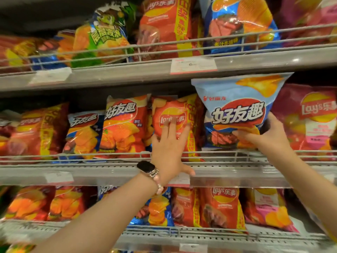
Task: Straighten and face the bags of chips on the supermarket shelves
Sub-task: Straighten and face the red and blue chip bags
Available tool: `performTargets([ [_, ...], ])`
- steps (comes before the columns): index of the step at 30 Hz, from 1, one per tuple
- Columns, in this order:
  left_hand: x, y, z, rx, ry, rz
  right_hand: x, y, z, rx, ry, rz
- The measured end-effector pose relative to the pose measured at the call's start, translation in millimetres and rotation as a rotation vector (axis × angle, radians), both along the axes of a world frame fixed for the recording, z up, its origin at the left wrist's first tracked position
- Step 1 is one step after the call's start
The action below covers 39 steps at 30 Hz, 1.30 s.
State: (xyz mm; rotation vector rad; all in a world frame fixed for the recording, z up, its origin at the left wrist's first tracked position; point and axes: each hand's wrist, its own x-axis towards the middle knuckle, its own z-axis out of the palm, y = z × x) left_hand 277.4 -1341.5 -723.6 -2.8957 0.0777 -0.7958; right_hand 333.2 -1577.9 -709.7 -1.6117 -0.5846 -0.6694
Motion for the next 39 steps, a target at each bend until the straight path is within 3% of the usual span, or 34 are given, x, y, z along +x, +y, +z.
performTargets([
  [5,-7.9,9.6,-3.6,-0.061,-0.044,-0.076,-29.8,26.7,7.6,0.025,-0.181,-0.046],
  [11,-37.3,104.8,1.0,-0.290,-0.437,-0.066,-61.5,59.7,6.4,-0.013,-0.317,-0.139],
  [15,-35.2,164.2,10.0,-0.430,-0.345,0.014,-82.6,79.6,9.6,-0.021,-0.352,-0.235],
  [20,-15.2,185.9,11.8,-0.733,-0.106,-0.165,-95.3,96.1,5.2,-0.006,-0.476,-0.419],
  [24,-1.1,190.3,4.7,-0.866,-0.101,-0.331,-102.5,115.3,11.2,-0.017,-0.521,-0.424],
  [32,-7.8,186.6,-1.0,-0.904,-0.320,-0.451,-111.4,125.9,19.2,-0.026,-0.485,-0.389],
  [39,-34.0,205.8,21.3,-0.663,-0.416,-0.390,-125.1,135.7,30.5,-0.014,-0.419,-0.302],
])
